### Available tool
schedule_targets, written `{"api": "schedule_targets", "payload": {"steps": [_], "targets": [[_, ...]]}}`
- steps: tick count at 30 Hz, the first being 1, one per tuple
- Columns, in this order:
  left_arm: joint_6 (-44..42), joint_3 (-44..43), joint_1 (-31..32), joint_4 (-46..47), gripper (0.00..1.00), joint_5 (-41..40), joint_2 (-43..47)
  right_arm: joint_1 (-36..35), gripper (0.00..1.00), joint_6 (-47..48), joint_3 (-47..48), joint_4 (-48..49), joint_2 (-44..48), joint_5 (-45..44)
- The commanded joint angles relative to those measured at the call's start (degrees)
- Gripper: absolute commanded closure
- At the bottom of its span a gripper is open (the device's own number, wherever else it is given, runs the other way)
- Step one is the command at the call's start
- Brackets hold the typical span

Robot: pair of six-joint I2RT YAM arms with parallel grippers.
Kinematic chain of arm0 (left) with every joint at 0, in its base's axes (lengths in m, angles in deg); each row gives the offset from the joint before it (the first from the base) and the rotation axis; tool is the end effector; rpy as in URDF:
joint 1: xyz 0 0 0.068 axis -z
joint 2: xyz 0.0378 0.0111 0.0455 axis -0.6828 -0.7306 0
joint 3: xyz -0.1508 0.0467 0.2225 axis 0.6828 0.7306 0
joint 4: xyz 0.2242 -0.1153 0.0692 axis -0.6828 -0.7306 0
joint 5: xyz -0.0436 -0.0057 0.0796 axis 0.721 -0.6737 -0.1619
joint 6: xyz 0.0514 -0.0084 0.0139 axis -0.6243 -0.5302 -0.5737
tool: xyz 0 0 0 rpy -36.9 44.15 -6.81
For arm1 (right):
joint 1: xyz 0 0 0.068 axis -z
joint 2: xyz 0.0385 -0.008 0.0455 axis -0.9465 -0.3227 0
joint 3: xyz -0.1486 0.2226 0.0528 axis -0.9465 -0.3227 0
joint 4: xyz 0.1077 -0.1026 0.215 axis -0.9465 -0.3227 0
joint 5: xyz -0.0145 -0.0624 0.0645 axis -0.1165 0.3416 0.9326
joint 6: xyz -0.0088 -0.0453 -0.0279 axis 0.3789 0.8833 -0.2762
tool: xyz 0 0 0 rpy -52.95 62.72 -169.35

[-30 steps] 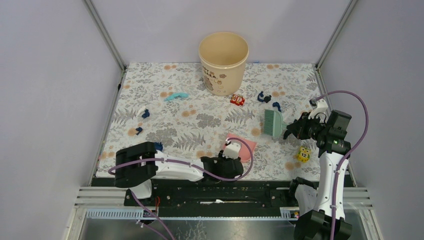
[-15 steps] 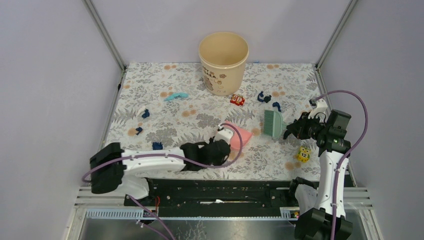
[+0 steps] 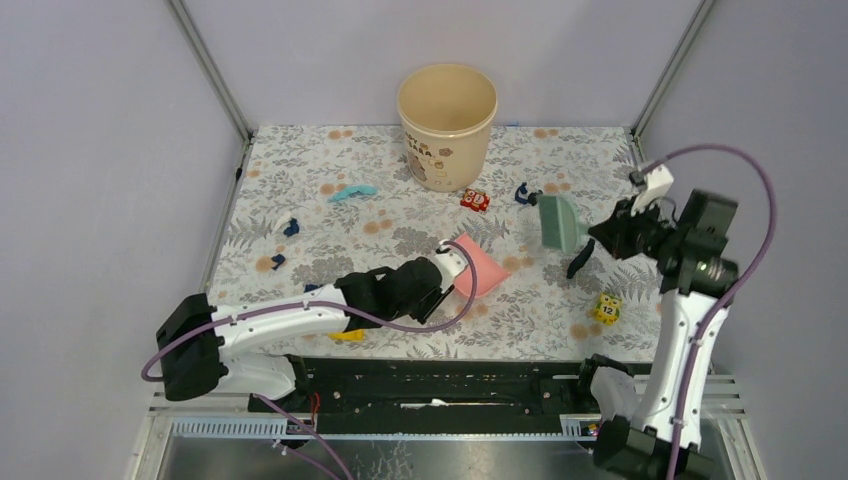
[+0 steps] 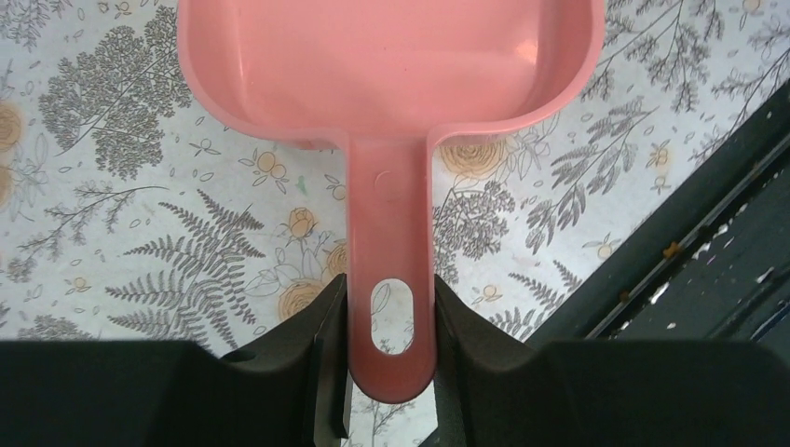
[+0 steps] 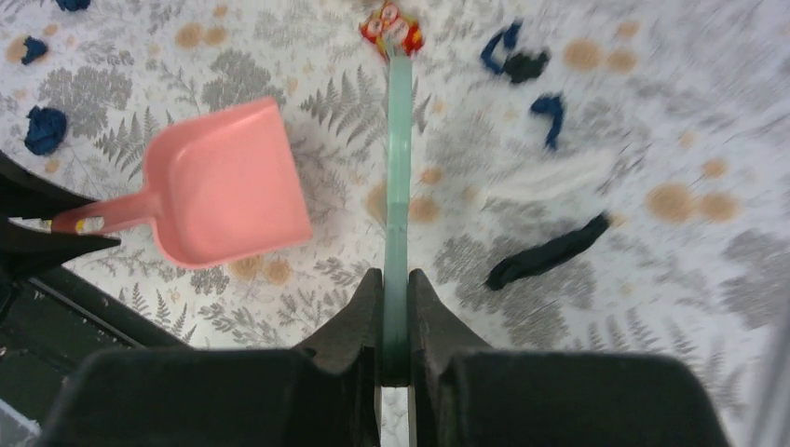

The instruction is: Sweep away the paper scraps from the table

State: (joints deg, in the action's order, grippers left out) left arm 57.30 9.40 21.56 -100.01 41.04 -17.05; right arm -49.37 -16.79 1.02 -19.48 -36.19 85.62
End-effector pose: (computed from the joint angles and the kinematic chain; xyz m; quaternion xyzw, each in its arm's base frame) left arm 0.1245 -0.2433 0.2439 0.3799 0.8392 -0.1420 0.3624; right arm 0.1549 -0.0345 0.3541 -0.1674 0.8156 0.1649 0.5288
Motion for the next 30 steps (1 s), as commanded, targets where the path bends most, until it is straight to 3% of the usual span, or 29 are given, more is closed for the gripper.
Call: {"api": "schedule_targets", "payload": {"steps": [1,4,7,12,17,19,30], "targets": [[-3.8,-0.63,-0.02,-1.76,1.0,1.15,5.26,0.17,1.0,15.59,21.84,-20.61,-11.96,-7.4],[-2.25,1.78,-0.02,-0.32,1.0,3.05,8.12,0.17,1.0,18.45,30.72,-29.02,-19.9,-20.04],[-0.97,3.88,0.05,0.04,1.0,2.55,8.86,0.17,1.0,19.44,31.69,-29.41,-22.63,-35.19],[-1.14,2.14,0.19,-2.78,1.0,4.53,6.11,0.23,1.0,21.13,22.91,-22.08,-20.1,-57.8],[-2.06,1.13,2.27,-5.16,1.0,5.99,2.58,0.24,1.0,20.88,11.49,-12.82,-16.71,-68.01],[-2.03,1.01,3.57,-5.88,1.0,5.68,1.21,0.25,1.0,19.12,9.79,-13.95,-16.99,-66.61],[-1.96,0.05,5.25,-6.92,1.0,6.92,-2.1,0.17,1.0,15.6,12.62,-27.51,-23.11,-35.25]]}}
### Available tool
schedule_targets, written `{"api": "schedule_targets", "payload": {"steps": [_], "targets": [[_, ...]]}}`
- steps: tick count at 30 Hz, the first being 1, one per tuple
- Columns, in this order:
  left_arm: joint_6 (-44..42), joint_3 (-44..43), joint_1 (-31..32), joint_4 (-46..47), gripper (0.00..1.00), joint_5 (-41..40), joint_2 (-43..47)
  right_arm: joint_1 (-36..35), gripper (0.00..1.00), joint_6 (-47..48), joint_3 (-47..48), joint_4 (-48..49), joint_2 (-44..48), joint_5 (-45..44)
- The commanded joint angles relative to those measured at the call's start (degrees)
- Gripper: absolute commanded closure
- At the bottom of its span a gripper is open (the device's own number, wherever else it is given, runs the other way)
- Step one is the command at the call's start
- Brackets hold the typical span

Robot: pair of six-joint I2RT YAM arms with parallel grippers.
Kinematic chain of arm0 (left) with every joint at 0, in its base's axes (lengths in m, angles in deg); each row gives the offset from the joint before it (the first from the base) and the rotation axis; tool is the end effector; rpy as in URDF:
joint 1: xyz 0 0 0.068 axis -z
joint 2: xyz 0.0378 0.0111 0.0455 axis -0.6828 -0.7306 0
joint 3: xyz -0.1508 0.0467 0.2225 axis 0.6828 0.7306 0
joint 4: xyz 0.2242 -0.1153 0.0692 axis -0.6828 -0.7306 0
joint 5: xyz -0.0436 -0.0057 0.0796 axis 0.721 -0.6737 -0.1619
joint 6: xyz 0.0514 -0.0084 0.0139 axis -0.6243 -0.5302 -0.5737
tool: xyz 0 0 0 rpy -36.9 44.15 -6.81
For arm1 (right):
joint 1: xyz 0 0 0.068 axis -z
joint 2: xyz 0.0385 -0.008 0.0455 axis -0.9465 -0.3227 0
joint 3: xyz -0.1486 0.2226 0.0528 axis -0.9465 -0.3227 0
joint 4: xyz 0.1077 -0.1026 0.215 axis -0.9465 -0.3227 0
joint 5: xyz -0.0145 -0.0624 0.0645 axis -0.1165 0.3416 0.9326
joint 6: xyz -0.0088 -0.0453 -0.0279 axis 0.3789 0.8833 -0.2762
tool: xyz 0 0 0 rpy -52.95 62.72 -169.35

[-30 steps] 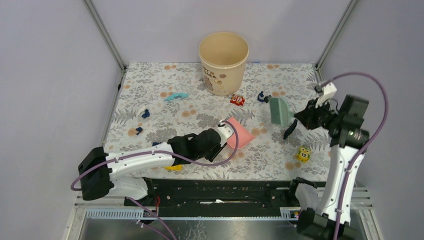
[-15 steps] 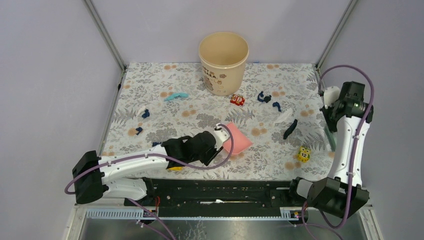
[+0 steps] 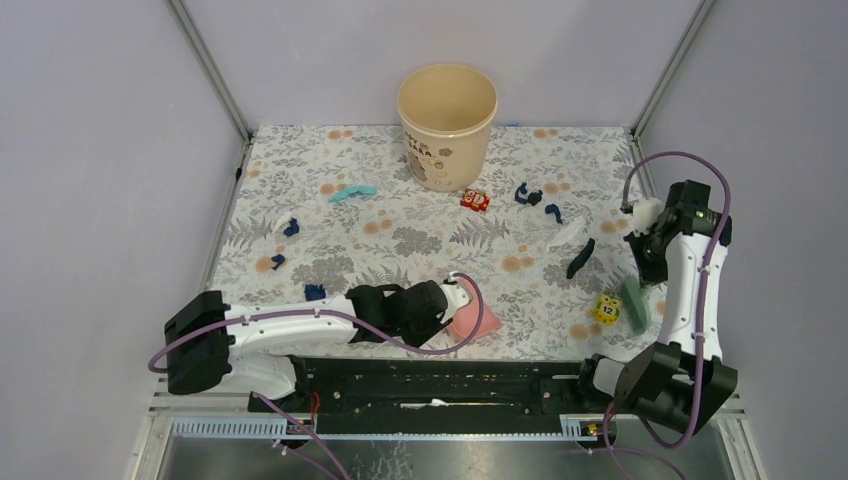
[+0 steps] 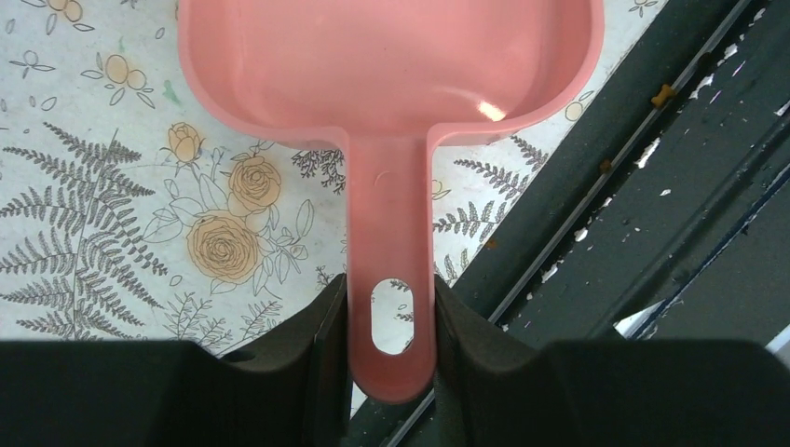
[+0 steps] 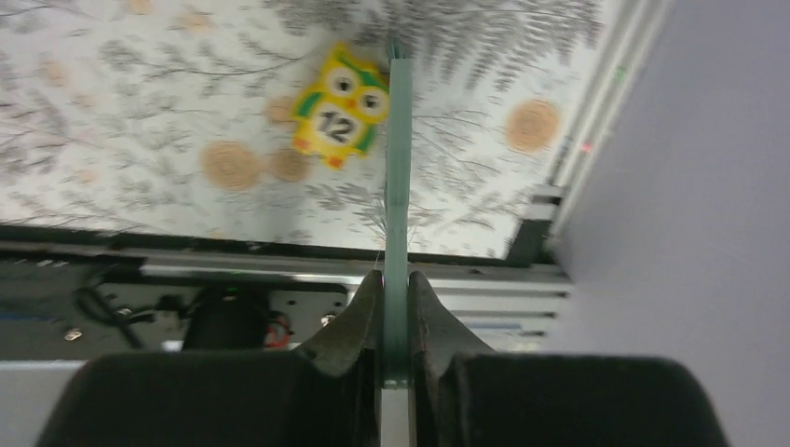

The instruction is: Sweep away the paper scraps from the table

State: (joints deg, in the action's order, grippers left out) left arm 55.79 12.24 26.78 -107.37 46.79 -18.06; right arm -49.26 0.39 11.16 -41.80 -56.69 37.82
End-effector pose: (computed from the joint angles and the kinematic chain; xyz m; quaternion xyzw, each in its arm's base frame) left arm 0.0933 -0.2404 0.2148 0.4686 0.8342 -0.1304 0.2598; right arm 0.1964 -0.0805 0.3149 -0.1223 0.9706 -0.1177 0.1705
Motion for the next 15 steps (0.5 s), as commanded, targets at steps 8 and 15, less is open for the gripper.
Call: {"api": "schedule_targets", "payload": {"steps": [8,15], "targets": [[-0.73,-2.72,0.03,0.4,1.0,2.09,-0.8,-0.03,1.0,-4.21,5.32,-8.12,-7.0,30.61],[-0.67,-2.72,0.03,0.49,1.0,2.85,-0.87,-0.03,1.0,-6.08,11.42,-10.52,-8.78,40.6]]}}
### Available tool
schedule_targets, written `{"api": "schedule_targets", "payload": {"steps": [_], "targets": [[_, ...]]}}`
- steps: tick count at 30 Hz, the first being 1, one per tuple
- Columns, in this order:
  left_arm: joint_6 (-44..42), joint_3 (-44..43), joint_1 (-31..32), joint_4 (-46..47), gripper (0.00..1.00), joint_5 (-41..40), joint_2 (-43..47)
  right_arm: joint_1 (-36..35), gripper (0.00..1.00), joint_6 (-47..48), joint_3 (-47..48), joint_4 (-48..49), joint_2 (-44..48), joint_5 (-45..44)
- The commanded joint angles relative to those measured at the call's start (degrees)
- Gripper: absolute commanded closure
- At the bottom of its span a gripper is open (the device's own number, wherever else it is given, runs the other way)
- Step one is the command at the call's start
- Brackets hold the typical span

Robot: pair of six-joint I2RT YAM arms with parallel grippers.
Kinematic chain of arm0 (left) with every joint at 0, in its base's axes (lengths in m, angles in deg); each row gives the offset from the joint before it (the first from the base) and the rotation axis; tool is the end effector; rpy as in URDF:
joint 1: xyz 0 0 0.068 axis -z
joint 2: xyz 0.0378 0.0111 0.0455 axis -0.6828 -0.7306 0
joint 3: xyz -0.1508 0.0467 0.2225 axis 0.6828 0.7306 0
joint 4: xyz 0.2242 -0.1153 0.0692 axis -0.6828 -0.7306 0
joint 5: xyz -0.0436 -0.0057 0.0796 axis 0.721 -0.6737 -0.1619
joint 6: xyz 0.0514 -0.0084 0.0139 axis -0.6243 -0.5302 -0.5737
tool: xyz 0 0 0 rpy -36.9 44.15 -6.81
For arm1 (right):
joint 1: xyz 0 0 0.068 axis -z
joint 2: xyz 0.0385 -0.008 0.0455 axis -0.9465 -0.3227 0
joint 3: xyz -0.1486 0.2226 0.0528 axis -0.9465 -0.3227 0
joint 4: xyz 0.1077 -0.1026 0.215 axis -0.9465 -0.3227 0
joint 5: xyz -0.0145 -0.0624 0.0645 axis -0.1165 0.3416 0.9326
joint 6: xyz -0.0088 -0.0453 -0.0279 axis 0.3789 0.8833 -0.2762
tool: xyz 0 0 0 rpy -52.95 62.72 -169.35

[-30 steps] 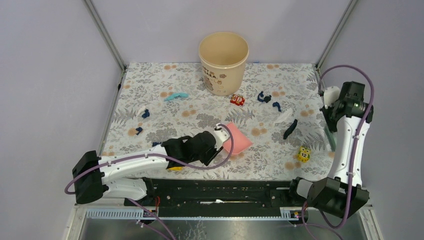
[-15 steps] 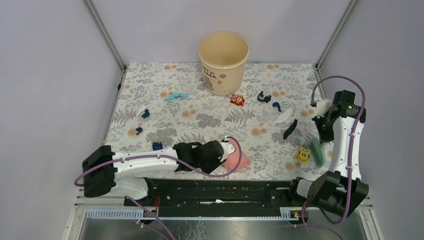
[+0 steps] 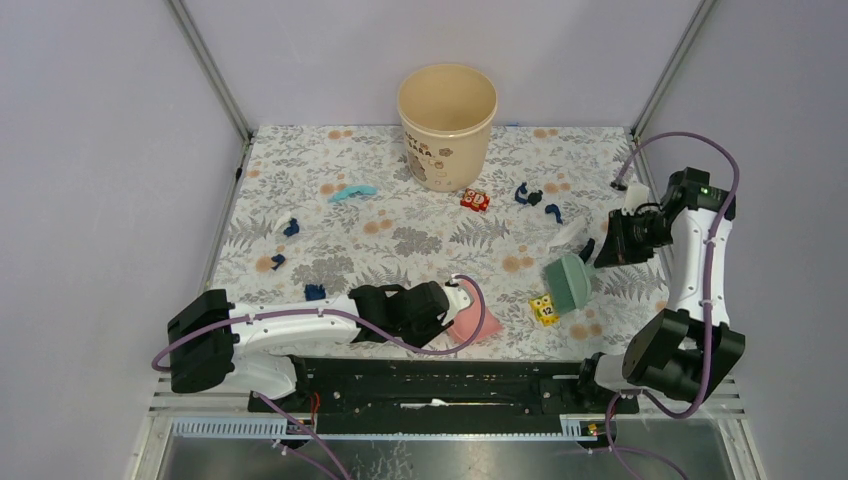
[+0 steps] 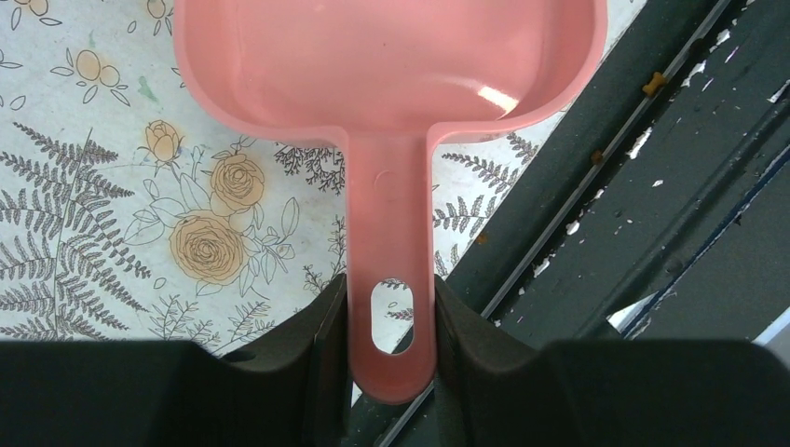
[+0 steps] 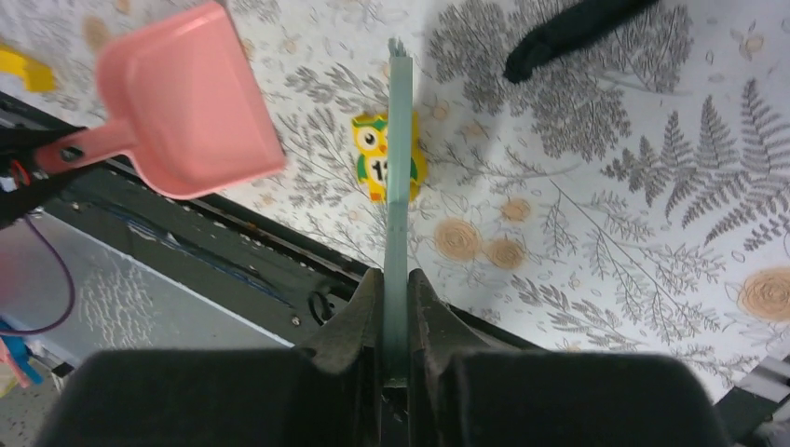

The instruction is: Sweep away the paper scraps from the table

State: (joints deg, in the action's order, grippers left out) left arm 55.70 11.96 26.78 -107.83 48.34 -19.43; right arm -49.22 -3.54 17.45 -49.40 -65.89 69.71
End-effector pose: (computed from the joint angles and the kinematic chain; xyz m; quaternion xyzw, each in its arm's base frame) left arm 0.0932 -0.2431 0.2100 0.4754 0.8355 -0.1320 0.2419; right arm 0.2247 -0.0716 0.3130 -0.1204 0.9531 0.1741 0.2164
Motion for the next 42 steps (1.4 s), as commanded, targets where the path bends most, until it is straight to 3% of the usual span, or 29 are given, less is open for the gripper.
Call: {"api": "schedule_targets", "payload": {"steps": [1,11,17,21,26,33,39,42], "targets": [[-0.66,-2.44,0.03,0.9,1.0,1.43,0.41,-0.11,1.0,-2.45,5.92,-2.53,0.64,7.98],[-1.03,-3.15,-0.95,1.39,1.0,0.04,0.34,-0.07,1.0,-6.88,11.31,9.66,4.5,-16.61],[-1.91,-10.67,-5.58,-1.58,1.0,-0.01,-3.59,-0.08,1.0,-5.39,8.0,17.65,3.63,-24.79],[-5.07,-18.9,-7.08,-4.44,1.0,-2.17,-10.06,-0.07,1.0,-5.63,7.05,21.29,0.64,-25.03],[-9.58,-31.74,-7.52,-8.72,1.0,-1.64,-21.34,-0.33,1.0,-10.05,7.61,22.28,-3.05,-18.93],[-14.27,-48.84,-8.44,-17.14,1.0,2.28,-37.0,-10.24,1.0,-16.2,4.56,25.18,-5.07,-18.94],[-14.0,-50.59,-9.99,-17.14,1.0,5.85,-41.0,-18.34,1.0,-21.62,3.59,26.21,-6.51,-14.74],[-13.62,-50.28,-10.23,-16.18,1.0,8.28,-41.9,-20.04,1.0,-23.23,3.73,25.75,-6.99,-5.51]]}}
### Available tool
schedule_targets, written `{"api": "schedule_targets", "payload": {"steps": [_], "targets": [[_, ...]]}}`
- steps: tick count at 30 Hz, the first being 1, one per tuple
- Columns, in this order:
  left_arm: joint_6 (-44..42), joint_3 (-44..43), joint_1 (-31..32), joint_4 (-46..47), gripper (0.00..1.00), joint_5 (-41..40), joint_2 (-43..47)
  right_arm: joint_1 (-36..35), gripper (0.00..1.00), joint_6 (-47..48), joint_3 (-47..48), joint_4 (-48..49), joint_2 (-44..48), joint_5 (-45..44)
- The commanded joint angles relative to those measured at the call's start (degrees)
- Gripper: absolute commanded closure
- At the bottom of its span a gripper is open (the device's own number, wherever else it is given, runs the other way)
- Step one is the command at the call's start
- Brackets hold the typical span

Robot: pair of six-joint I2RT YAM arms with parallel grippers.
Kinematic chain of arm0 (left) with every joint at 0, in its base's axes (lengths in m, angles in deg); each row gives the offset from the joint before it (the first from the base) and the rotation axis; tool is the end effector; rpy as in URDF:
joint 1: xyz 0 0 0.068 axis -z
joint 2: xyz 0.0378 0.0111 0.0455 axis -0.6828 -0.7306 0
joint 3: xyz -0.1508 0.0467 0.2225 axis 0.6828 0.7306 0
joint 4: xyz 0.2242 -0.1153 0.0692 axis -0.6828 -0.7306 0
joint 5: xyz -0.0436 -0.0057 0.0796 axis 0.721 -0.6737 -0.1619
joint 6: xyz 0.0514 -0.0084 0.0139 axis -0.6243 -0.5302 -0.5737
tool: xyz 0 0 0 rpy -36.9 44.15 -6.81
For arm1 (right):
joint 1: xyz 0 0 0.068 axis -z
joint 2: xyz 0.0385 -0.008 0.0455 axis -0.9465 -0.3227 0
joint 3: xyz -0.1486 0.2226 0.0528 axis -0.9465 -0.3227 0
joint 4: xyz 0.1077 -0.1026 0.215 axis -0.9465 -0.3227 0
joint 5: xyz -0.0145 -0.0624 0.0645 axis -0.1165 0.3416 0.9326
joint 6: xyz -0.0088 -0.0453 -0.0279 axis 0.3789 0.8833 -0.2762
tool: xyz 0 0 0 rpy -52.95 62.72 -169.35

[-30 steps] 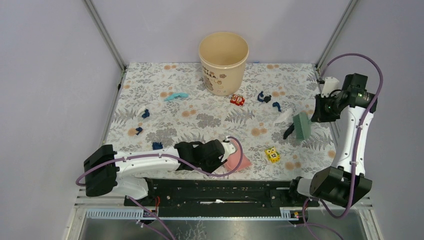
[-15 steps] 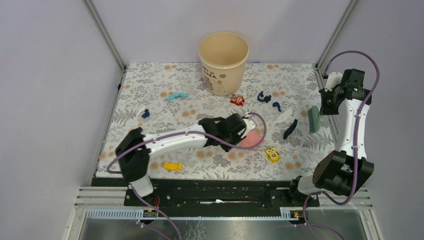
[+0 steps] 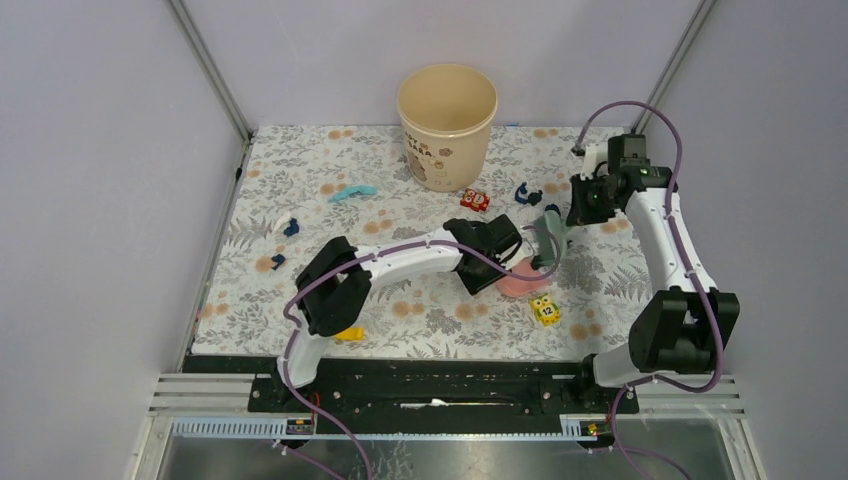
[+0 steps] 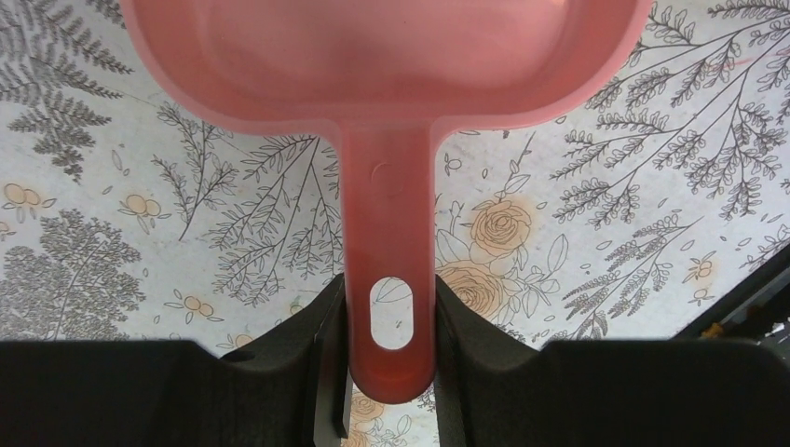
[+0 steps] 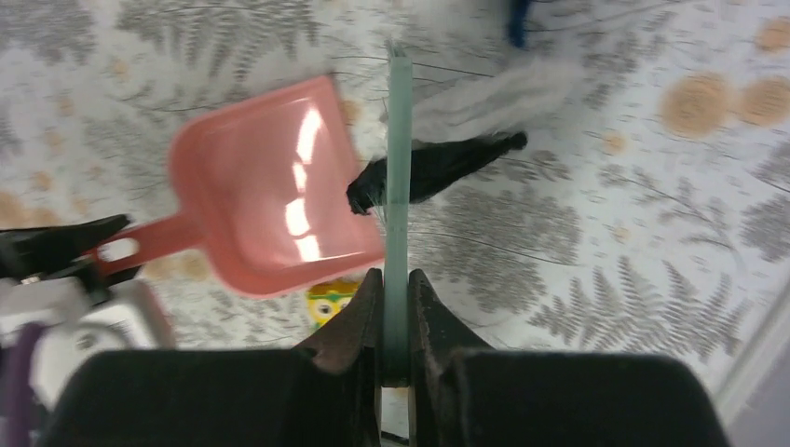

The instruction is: Sweep away the paper scraps from the table

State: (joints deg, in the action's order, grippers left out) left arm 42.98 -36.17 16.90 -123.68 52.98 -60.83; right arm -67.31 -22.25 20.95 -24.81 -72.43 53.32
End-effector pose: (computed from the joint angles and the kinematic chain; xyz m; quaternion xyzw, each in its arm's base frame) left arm 0.2190 -0.3770 0.2063 0.5166 0.8339 -0.0800 0.1769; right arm 0.3046 -0.0124 0.3176 -0.1191 0.9408 0.0624 0.3111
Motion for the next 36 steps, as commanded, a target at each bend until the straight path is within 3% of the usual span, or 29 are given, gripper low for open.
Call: {"api": "schedule_targets", "payload": {"steps": [1,5,9,15,20,30,36], "targets": [[-0.67,-2.13,-0.37,-0.06,1.0,4.15,-0.75,-2.12,1.0,-4.98,0.55,0.39,-0.82,14.26],[-0.03,-2.16,-0.37,0.51,1.0,4.1,-0.8,-2.36,1.0,-6.09,3.68,-4.8,-2.57,24.31],[0.83,-1.17,-0.37,1.17,1.0,3.0,1.03,-2.36,1.0,-5.98,8.01,-9.59,-1.31,24.82],[1.64,2.89,-0.37,2.61,1.0,-0.33,5.37,-2.22,1.0,-2.16,21.01,-16.38,-2.56,14.13],[3.55,4.36,-0.42,2.54,1.0,-2.4,6.77,-2.16,1.0,1.26,28.35,-13.75,-5.16,1.41],[6.51,4.32,-3.51,2.28,1.0,-1.45,8.14,-2.68,1.0,8.98,31.55,-4.17,-18.72,-15.49],[5.99,4.19,-5.01,1.83,1.0,-1.2,6.78,-7.21,1.0,10.95,30.56,0.78,-24.07,-21.17]]}}
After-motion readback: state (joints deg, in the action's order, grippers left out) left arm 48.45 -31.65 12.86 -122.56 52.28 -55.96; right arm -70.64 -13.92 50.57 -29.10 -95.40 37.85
